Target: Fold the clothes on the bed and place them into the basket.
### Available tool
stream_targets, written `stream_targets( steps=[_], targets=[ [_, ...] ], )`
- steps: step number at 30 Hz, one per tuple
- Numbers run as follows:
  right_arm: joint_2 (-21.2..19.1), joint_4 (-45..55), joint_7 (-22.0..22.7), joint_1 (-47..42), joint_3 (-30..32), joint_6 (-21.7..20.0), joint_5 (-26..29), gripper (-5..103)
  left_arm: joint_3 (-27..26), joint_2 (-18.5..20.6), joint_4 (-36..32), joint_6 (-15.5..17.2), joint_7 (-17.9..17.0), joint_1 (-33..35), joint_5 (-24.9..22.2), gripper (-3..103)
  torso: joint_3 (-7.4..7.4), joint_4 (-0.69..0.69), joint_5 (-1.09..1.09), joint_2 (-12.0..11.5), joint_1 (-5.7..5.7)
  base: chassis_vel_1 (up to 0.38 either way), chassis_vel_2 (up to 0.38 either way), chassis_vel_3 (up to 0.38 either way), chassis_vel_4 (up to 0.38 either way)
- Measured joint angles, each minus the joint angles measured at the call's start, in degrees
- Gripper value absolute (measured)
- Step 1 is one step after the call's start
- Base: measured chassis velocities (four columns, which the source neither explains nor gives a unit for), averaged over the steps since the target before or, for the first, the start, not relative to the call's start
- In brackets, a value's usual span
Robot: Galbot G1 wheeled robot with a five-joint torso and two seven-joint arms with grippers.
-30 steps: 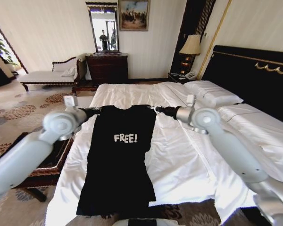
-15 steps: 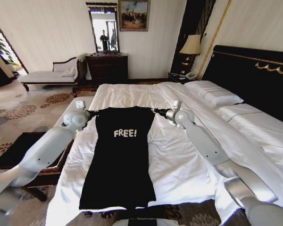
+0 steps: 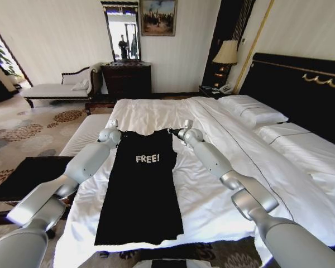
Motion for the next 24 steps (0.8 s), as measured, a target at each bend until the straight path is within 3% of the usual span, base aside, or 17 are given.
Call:
stream_targets(
  steps=[5,11,17,23,24],
  targets=[
    [1.6,-6.5,-1.4,0.3,0.4,2.1,-3.3,0,0.4,-3.3,6.2,-0.7,1.0,-0.7,2.7,0,0.00,0.03,0.00,0.0,0.01,0.000,0.000,0.000,0.000],
    [1.8,-8.6,-3.0,0.3,-0.8,3.0,-4.5,0,0.7,-6.0,10.2,-1.3,1.7,-0.8,4.3,0,-0.01,0.02,0.00,0.0,0.00,0.000,0.000,0.000,0.000],
    [4.5,-13.6,-5.1,0.7,-0.8,4.7,-7.7,0,0.8,-8.9,14.0,-3.1,2.5,-1.0,7.0,0,0.00,0.01,0.00,0.0,0.00,0.000,0.000,0.000,0.000],
    [6.2,-15.2,-5.5,0.5,0.2,5.1,-9.6,-2,0.5,-9.8,15.5,-2.3,2.6,-1.3,7.2,0,-0.01,0.04,0.00,0.0,0.00,0.000,0.000,0.000,0.000],
    [6.3,-15.3,-5.5,0.4,0.4,5.2,-9.7,-2,0.4,-9.8,15.5,-1.7,2.6,-1.3,7.2,6,-0.01,0.03,0.00,0.0,0.00,0.000,0.000,0.000,0.000]
  ],
)
